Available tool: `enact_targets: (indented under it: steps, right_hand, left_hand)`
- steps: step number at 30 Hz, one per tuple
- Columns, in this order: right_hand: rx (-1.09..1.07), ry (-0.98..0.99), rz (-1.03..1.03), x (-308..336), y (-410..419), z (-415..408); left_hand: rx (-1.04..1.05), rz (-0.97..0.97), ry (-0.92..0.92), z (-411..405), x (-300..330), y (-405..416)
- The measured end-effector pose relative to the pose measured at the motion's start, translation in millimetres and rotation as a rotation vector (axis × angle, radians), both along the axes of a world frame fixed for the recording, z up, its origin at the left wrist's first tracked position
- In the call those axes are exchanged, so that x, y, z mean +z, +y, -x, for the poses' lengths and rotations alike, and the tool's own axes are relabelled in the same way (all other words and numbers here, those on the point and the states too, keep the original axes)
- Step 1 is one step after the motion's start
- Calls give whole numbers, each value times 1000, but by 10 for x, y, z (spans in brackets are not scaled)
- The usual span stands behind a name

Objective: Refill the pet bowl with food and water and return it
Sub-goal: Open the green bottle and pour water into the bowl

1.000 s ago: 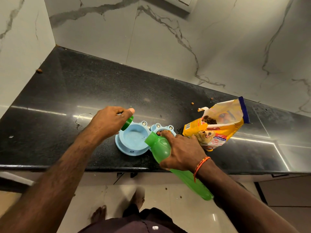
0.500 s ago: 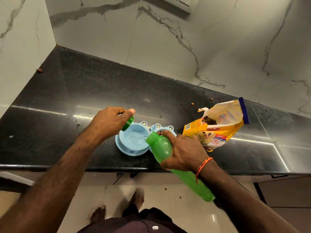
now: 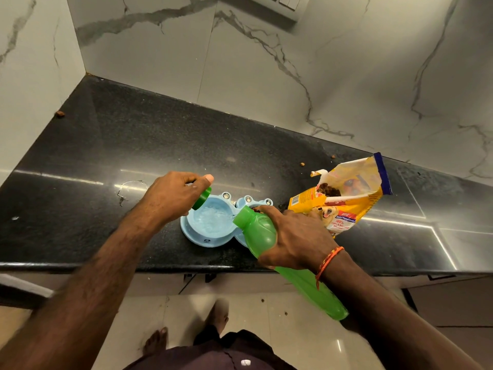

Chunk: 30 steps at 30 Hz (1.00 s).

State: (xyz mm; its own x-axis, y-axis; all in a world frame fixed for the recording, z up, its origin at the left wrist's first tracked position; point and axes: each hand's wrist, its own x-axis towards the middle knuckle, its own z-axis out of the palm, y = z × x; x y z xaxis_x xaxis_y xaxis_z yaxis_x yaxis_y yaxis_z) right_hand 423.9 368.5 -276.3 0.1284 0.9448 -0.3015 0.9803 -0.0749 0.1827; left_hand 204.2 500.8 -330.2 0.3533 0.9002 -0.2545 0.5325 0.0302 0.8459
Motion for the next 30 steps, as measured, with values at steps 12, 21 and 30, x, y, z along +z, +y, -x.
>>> enact_targets:
  steps: [12,21,30]
  right_hand:
    - [1,-24,25,102,-58,-21]
    - [9,-38,19,183,-53,25]
    - [-2,-71,37,222,-19,26]
  left_hand:
    - [-8,11,14,-50,36,-52]
    - [-7,-1,13,-34,14,-68]
    - [0,-9,18,-27,55,-60]
